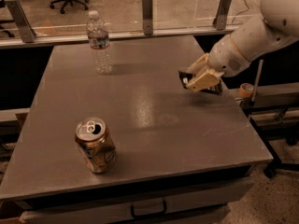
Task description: Move rxbar chocolate near orange can
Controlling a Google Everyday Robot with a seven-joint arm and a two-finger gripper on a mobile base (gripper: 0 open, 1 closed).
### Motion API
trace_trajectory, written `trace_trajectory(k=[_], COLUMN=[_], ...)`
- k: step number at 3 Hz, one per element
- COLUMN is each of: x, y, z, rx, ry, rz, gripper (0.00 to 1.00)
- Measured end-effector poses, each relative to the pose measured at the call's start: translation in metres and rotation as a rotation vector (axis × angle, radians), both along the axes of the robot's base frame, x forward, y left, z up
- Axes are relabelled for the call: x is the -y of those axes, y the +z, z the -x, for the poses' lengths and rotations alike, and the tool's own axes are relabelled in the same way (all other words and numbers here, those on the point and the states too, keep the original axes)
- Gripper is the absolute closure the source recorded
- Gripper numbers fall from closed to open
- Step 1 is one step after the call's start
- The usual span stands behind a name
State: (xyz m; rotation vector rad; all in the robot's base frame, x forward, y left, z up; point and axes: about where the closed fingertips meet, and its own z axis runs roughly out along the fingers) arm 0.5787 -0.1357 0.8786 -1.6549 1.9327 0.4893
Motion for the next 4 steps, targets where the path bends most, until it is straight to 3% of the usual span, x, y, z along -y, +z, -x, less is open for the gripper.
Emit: trace_trajectory(k=[1,2,3,4], x=[-0.023,-0.026,-0.042,-0.092], y=[0.073,0.082,0.069,0.049], z=[0.028,0.032,0.036,0.047], rx=[0.165,0.182,0.156,0.129], ry=[0.079,0.085,0.109,0.193], rz=[0.004,0.009,-0.019,-0.081], gripper=[1.0,1.0,1.0,1.0])
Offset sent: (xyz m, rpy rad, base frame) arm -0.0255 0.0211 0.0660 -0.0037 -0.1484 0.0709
